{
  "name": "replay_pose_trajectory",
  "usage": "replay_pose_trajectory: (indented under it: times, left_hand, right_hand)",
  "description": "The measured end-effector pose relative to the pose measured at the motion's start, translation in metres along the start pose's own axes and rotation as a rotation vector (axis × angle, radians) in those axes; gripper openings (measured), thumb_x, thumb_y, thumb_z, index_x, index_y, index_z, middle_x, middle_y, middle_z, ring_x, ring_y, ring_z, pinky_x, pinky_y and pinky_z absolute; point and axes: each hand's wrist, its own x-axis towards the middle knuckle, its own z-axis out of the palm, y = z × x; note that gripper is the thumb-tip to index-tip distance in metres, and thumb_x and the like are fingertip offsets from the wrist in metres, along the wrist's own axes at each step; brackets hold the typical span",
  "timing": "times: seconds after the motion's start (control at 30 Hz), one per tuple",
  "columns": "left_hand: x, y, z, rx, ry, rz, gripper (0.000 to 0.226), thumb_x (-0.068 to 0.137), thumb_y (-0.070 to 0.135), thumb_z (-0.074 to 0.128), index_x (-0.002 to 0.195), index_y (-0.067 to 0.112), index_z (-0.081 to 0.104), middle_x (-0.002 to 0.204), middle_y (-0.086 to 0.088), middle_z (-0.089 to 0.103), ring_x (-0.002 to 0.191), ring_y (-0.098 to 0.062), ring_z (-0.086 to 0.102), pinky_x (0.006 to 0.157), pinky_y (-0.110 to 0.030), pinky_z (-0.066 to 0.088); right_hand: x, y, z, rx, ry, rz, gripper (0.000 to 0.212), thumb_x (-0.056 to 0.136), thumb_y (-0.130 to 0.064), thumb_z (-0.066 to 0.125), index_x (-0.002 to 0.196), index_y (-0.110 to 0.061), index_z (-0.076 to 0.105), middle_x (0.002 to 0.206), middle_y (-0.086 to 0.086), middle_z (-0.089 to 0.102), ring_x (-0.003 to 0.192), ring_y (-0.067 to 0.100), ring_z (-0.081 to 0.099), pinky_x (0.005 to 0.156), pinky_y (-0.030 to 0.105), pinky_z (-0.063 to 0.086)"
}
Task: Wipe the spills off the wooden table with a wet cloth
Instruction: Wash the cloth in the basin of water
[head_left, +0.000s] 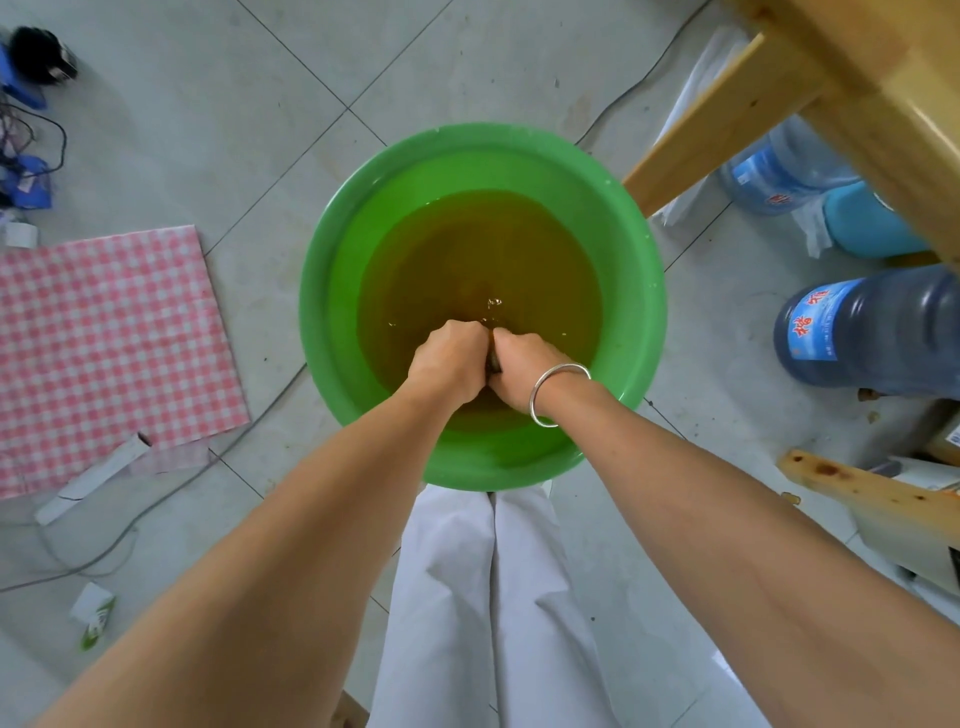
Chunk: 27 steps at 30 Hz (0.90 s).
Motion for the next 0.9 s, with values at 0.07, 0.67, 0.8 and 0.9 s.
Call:
replay_pose_trajectory:
  times: [0.07,0.67,0.8,0.9]
  left_hand:
    - [-0.001,0.001,0.000,0.002,0.047,0.021,0.021,0.085,-0.003,0.050,0.100,0.011,0.058,0.097,-0.012,0.062,0.081,-0.035,0.059,0.058,-0.039,0.042]
    - [0.011,-0.011,0.004,0.101,0.190,0.130,0.061,0.075,0.041,0.074,0.127,0.018,0.050,0.126,-0.009,0.047,0.121,-0.031,0.041,0.095,-0.044,0.039]
    - [0.018,-0.008,-0.011,-0.056,0.097,0.011,0.014,0.092,0.021,0.054,0.104,0.018,0.061,0.102,-0.007,0.061,0.098,-0.031,0.055,0.079,-0.039,0.042]
    - [0.026,-0.016,-0.022,-0.526,0.068,-0.238,0.017,0.095,0.013,0.043,0.092,0.012,0.059,0.084,-0.004,0.058,0.082,-0.028,0.056,0.060,-0.030,0.040]
  right_hand:
    - [0.001,0.004,-0.005,-0.090,0.068,0.000,0.022,0.087,-0.026,0.053,0.106,-0.016,0.049,0.107,0.012,0.064,0.092,0.034,0.062,0.066,0.034,0.040]
    - [0.016,0.026,-0.011,0.271,0.125,0.182,0.029,0.081,-0.006,0.059,0.107,-0.015,0.070,0.104,0.013,0.069,0.079,0.031,0.055,0.067,0.028,0.044]
    - [0.017,0.029,-0.017,0.262,0.259,0.303,0.042,0.083,-0.001,0.061,0.124,-0.007,0.051,0.126,0.016,0.054,0.109,0.037,0.056,0.084,0.038,0.049]
    - [0.014,0.032,-0.016,0.165,0.378,0.325,0.052,0.081,-0.003,0.064,0.128,-0.011,0.042,0.130,0.015,0.041,0.113,0.036,0.050,0.081,0.039,0.045]
